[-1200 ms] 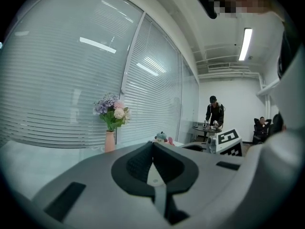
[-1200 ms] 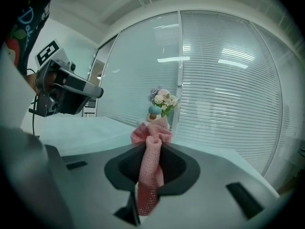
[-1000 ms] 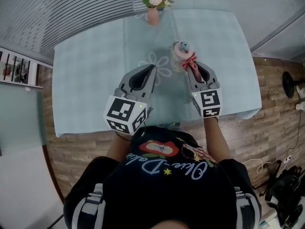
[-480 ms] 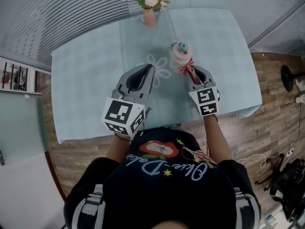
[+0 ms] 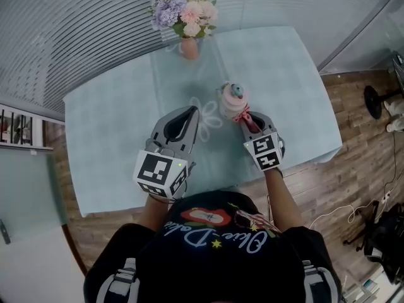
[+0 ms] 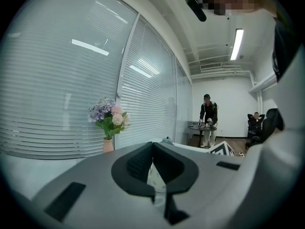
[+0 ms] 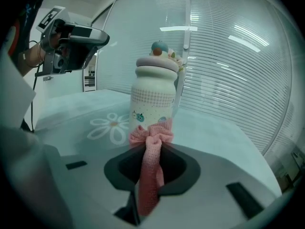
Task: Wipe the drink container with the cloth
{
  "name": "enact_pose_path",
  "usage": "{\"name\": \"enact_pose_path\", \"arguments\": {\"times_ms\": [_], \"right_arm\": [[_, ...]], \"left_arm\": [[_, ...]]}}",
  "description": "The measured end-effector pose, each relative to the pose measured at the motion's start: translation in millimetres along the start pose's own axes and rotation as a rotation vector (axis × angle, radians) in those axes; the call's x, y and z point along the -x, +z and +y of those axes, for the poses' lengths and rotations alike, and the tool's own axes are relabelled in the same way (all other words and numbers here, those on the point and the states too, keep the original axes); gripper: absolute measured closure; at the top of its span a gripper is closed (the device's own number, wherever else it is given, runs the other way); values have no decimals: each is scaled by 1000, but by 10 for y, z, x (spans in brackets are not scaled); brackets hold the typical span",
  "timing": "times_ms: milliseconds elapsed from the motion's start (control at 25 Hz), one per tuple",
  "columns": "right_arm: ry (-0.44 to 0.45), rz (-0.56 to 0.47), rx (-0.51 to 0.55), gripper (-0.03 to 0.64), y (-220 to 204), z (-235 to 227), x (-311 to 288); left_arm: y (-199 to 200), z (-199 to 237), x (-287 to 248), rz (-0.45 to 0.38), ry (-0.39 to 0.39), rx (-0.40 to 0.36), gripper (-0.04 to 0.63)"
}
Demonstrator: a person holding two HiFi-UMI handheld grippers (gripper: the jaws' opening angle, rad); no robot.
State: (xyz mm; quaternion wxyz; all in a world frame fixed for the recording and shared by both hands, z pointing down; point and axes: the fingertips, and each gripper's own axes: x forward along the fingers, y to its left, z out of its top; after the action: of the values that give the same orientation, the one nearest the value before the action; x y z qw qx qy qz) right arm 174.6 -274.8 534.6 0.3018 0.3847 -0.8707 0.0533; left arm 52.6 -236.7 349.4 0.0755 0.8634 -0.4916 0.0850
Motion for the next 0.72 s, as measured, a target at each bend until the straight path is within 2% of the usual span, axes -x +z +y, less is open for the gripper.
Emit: {"name": "enact_pose_path", "arguments": {"times_ms": [280, 400, 520, 640, 720], "right_arm": [[-11, 53, -13, 552, -116, -16, -92], [-27, 47, -58, 552, -120, -39, -37], [-85, -14, -171, 554, -9, -227, 116], [-127, -129, -294, 554, 188, -499, 296], [-126, -220, -351, 554, 389, -601, 421]], "left_arm": [[-53, 30, -102, 3, -37, 16, 591], [-43, 36, -118, -2, -49, 21, 591], [-29, 66, -150, -12, -58, 27, 591], [-52, 87, -190, -16, -66, 30, 591], [-77, 88, -185, -11, -70, 28, 591]]}}
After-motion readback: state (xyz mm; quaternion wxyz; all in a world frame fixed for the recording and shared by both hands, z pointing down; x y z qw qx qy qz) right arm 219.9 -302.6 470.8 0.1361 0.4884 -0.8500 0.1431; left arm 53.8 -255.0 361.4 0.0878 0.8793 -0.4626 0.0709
